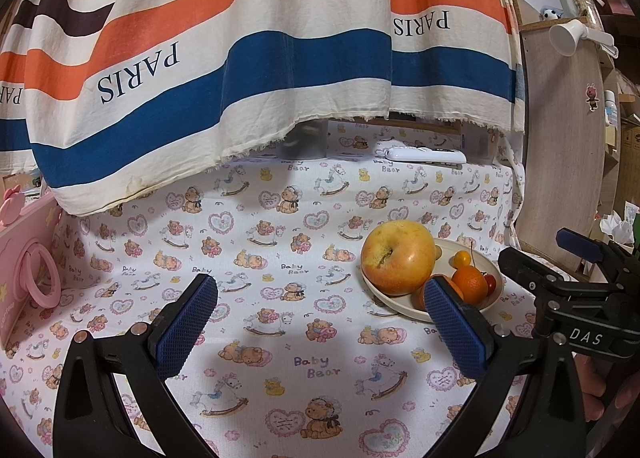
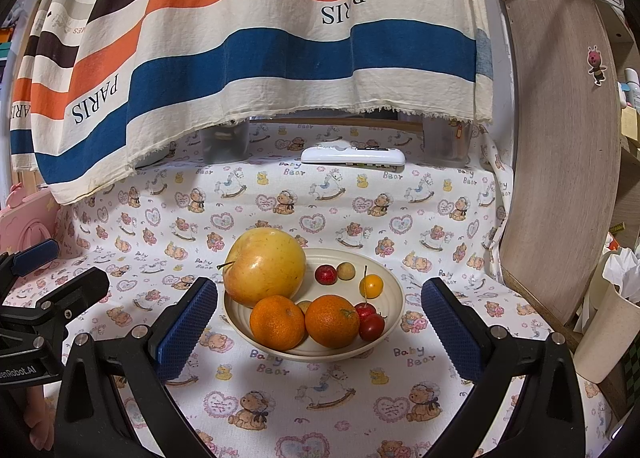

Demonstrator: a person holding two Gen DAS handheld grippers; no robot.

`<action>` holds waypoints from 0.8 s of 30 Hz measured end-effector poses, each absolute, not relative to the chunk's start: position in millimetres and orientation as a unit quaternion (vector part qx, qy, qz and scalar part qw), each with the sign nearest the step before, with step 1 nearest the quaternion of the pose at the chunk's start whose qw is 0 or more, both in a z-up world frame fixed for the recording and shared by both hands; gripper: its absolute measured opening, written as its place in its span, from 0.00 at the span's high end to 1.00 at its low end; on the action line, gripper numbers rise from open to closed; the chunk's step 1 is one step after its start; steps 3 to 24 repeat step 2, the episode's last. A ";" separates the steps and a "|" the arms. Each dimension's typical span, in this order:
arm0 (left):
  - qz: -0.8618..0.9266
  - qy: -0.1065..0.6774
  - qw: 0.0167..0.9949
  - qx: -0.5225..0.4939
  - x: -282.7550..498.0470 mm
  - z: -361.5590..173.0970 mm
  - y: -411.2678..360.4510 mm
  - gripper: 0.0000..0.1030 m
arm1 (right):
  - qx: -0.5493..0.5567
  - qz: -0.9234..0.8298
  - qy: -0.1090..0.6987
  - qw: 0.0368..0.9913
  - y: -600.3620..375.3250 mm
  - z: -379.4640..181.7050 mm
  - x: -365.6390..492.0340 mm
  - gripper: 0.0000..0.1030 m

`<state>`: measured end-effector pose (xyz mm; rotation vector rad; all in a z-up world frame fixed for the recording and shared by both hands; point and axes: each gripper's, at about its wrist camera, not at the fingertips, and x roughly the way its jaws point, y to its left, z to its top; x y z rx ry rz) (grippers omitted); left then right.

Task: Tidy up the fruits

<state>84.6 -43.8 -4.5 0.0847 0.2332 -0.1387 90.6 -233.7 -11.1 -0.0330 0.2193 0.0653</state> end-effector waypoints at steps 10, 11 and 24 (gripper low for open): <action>-0.069 0.116 0.990 0.042 84.7 -4.4 -44.1 0.00 | -0.016 0.033 0.109 0.993 -232.8 -11.4 88.7 0.01; -0.069 0.116 0.990 0.042 84.7 -4.4 -44.1 0.00 | -0.016 0.033 0.109 0.993 -232.8 -11.4 88.7 0.01; -0.069 0.116 0.990 0.042 84.7 -4.4 -44.1 0.00 | -0.016 0.033 0.109 0.993 -232.8 -11.4 88.7 0.01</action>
